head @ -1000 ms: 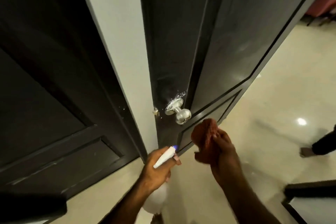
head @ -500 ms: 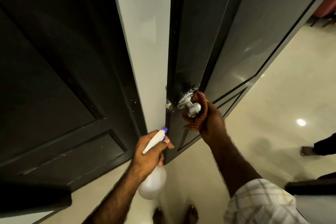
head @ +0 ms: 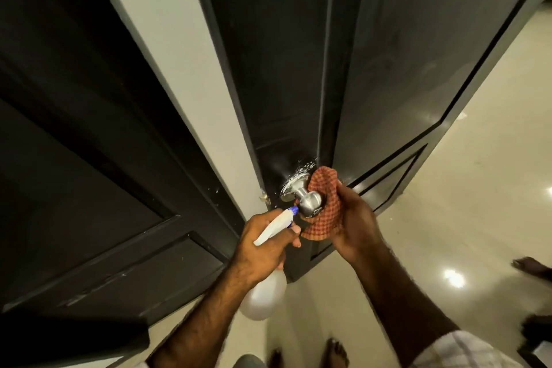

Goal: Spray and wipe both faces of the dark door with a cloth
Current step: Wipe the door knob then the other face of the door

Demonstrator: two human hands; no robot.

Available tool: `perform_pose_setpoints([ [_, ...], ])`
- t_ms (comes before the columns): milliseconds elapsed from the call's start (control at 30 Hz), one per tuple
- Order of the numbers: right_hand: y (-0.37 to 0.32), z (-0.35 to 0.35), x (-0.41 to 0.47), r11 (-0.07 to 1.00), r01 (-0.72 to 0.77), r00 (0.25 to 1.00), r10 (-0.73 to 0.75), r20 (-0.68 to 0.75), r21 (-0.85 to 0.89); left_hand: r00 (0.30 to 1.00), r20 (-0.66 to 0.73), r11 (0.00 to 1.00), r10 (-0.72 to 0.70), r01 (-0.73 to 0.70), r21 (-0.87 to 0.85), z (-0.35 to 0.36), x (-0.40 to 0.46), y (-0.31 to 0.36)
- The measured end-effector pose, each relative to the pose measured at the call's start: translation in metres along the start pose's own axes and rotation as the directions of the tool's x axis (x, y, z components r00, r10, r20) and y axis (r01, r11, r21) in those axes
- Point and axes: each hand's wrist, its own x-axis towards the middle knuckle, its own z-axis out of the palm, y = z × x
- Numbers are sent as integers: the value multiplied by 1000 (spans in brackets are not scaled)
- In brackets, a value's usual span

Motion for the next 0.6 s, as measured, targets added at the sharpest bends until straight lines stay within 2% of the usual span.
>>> perform_pose_setpoints([
  [67,2,4,2,993,82,996,-84,-24,-88,1000,-23,998,17,-18,-53,-11,-3,5],
  [133,8,10,-2,942,239,971,-233,55,-235,999,-18,996,27,-29,-88,-26,-4,8],
  [167,13,11,-6,886,343,939,-322,118,-312,1000,-7,996,28,-29,-88,-32,-5,9],
  [200,18,12,-12,785,475,880,-434,194,-398,999,15,997,30,-28,-77,-39,-3,8],
  [233,24,8,-16,617,607,791,-533,301,-502,999,38,997,38,-35,-68,-43,-3,9],
  [267,29,3,-18,370,700,685,-590,428,-611,997,63,997,47,-43,-68,-47,-2,10],
  [333,32,-6,-13,-158,702,525,-544,655,-694,990,123,996,63,-54,-76,-56,-1,11],
  [367,32,-8,-9,-303,670,494,-499,712,-678,985,160,996,64,-54,-67,-62,1,11],
  [400,31,-11,-4,-357,652,484,-482,730,-668,980,188,998,59,-52,-45,-66,2,11],
  [433,31,-11,0,-348,640,491,-500,713,-685,978,205,999,49,-45,-23,-70,3,10],
  [467,34,-8,2,-286,622,520,-546,657,-729,974,224,999,35,-34,-9,-76,5,9],
  [533,47,7,2,-18,593,587,-674,448,-805,966,256,1000,24,-28,14,-83,7,8],
  [600,58,27,-3,337,594,642,-746,178,-731,954,298,998,43,-53,23,-86,8,9],
])
